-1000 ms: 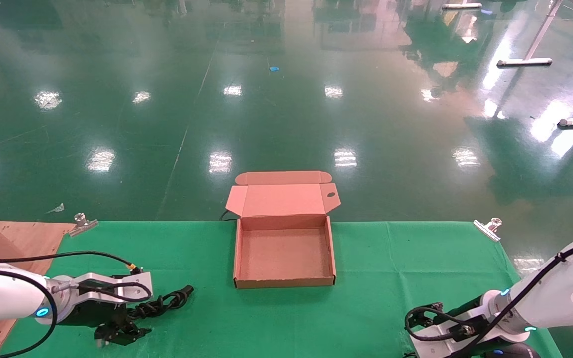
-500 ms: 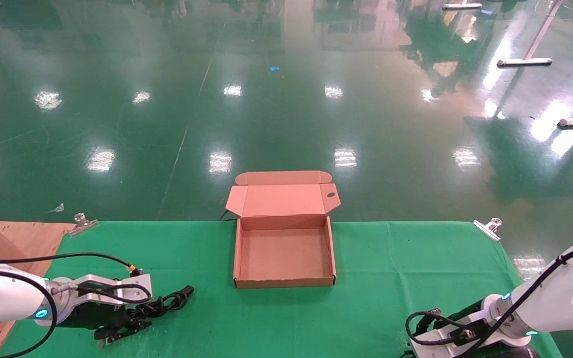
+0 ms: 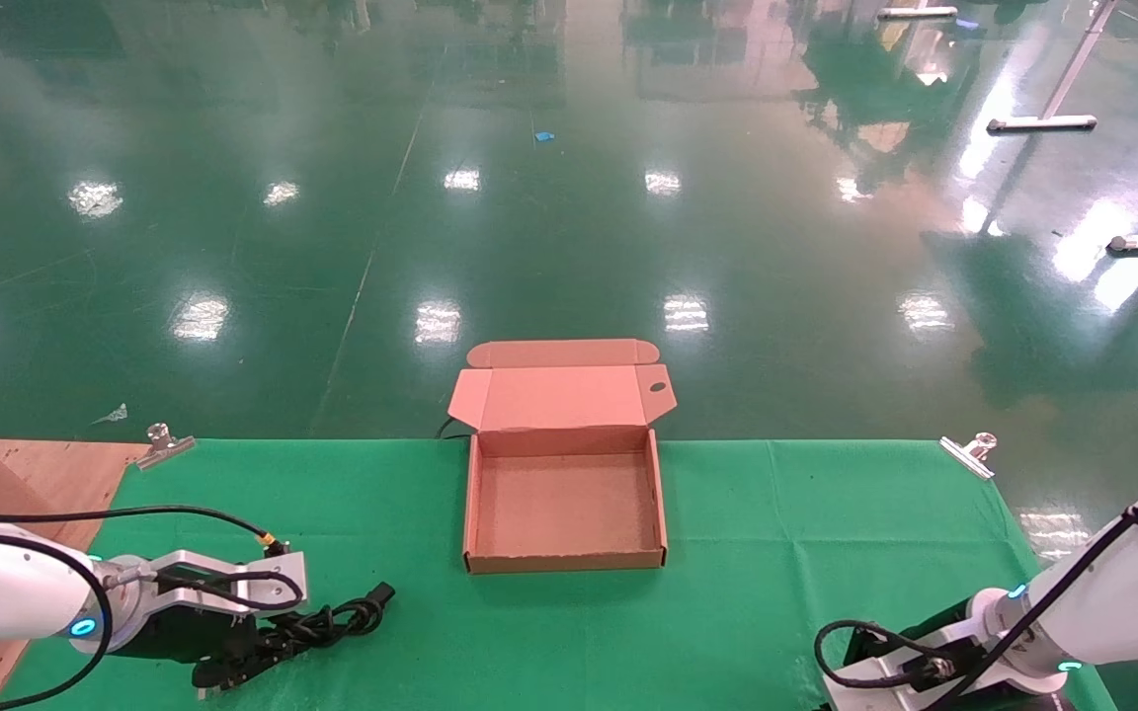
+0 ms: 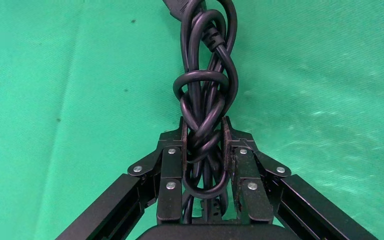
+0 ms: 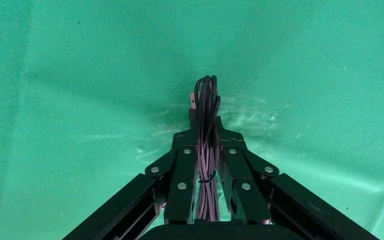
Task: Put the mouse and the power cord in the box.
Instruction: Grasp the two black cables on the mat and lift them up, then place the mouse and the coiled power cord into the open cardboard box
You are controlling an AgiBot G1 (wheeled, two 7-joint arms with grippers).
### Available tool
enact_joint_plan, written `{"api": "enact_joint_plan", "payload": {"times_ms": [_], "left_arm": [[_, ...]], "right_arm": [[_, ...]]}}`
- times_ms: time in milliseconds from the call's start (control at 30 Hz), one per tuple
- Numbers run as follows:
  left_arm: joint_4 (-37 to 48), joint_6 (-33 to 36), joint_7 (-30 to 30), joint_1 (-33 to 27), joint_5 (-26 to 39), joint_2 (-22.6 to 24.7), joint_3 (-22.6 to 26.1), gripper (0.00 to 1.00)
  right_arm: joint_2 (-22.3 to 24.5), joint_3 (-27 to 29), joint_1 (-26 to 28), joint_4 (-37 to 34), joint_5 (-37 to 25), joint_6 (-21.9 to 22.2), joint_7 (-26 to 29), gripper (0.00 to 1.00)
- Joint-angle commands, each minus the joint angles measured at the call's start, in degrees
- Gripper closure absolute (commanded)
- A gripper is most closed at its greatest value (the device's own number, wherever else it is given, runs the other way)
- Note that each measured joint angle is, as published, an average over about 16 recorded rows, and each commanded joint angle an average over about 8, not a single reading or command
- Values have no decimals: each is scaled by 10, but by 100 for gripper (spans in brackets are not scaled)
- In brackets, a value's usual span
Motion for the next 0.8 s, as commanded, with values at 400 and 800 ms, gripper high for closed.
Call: {"api": "enact_joint_plan", "payload": {"times_ms": [400,800], "left_arm": [[-16,160,28,-75,9,-10,7,100],[-64,291,41,-204,20,18,16,100]], "right_arm": [[21,7,55,11,9,-48,-6,100],[18,19,185,50,27,-148,21,100]]}}
